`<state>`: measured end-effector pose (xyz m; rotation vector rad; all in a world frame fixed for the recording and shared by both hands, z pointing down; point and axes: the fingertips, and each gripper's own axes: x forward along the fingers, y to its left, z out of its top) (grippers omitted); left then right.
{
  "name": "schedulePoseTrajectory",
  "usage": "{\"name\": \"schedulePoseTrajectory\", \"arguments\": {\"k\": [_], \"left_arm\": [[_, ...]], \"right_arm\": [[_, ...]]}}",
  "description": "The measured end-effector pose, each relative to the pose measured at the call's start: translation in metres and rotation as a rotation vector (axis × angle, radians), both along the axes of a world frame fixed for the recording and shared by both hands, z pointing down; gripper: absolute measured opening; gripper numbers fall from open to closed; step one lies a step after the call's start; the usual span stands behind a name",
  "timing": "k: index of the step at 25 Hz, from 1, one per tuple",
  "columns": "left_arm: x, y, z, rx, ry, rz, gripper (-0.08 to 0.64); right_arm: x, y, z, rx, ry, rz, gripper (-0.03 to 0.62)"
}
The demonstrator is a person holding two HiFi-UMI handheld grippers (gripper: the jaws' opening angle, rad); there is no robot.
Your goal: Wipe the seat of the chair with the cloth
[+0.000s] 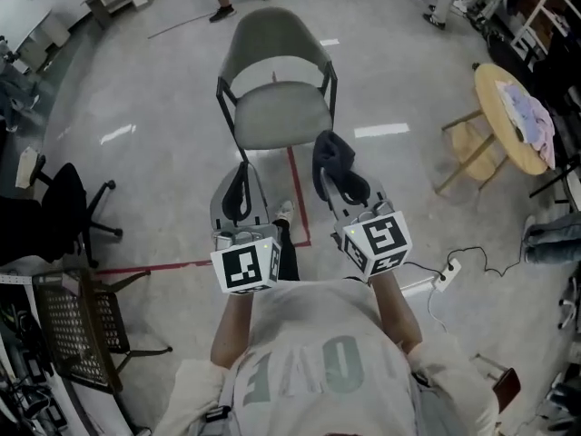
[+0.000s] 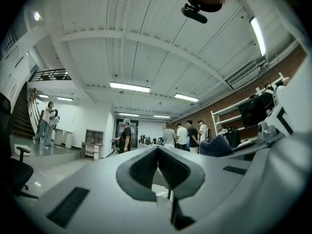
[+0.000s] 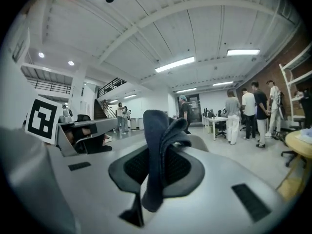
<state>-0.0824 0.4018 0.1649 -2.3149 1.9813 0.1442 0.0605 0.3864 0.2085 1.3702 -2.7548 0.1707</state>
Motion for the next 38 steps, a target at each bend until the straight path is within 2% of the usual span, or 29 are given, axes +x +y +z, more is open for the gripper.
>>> {"name": "schedulePoseTrajectory", "arguments": {"k": [4,6,9,11,14,18,23,26,31,38], "left_arm": [[-0.031,-0.088,-0.044,0.037,-0.03,0.0,0.015],[-0.063,-0.137,-0.052,0.053,-0.048,-0.017,0.015],[-0.104,-0.2,-0.048,0.041,-0.03,-0.054,0.015],[-0.121,-0.238,-0.048,0.037,-0.032,-0.053,0.015],[-0.13,-0.295,-0.052,0.048,-0.081,-0.036,0.015],[-0.117,-0.342,-0.053,0.052,-0.091,-0.012,0.015],[-0.066,-0.374,-0.047,0.02,-0.084,0.027,0.015],[-0.056,-0.384,-0.051,0.014,-0.057,0.012,0.015],[-0.039,-0.4,-0.058,0.018,-0.035,-0.027,0.015],[-0.014,-0.407,-0.055,0.022,-0.038,-0.008,0.015]], "right_arm": [[-0.037,-0.098,-0.027,-0.007,0.013,-0.057,0.057],[-0.059,-0.153,-0.036,0.003,-0.006,-0.043,0.057],[-0.081,-0.218,-0.037,-0.017,-0.027,-0.008,0.057],[-0.091,-0.251,-0.038,-0.032,-0.014,0.005,0.057],[-0.097,-0.297,-0.054,-0.008,0.01,0.026,0.057],[-0.077,-0.329,-0.07,0.021,0.036,0.06,0.057],[-0.033,-0.356,-0.05,-0.034,0.008,0.112,0.057],[-0.039,-0.371,-0.048,-0.054,-0.035,0.07,0.057],[-0.041,-0.396,-0.067,0.024,-0.005,-0.03,0.057],[-0.028,-0.411,-0.06,0.024,-0.006,-0.049,0.057]]}}
